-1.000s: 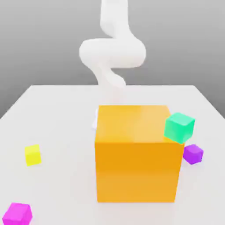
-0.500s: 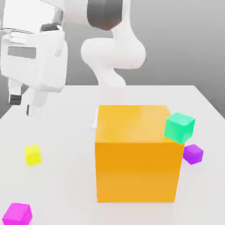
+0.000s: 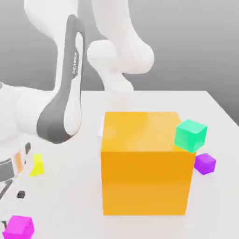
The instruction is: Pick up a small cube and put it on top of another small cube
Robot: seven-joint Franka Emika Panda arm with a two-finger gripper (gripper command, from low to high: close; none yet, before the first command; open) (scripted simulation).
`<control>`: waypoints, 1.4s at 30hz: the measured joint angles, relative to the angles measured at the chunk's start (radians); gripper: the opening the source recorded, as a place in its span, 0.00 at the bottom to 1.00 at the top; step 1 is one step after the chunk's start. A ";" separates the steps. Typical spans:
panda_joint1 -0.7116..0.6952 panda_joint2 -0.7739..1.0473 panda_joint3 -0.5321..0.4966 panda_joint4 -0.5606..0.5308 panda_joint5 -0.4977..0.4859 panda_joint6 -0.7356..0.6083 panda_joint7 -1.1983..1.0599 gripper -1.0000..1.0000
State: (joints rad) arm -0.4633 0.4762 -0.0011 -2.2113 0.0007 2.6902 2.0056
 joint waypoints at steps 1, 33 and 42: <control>0.000 0.037 0.000 0.008 0.001 0.028 0.001 0.50; 0.421 -0.752 0.274 -0.150 0.081 -0.595 -0.492 0.00; 0.519 -0.815 0.337 -0.281 0.138 -0.522 -0.607 1.00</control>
State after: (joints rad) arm 0.0558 -0.3385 0.3359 -2.4919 0.1387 2.1678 1.3981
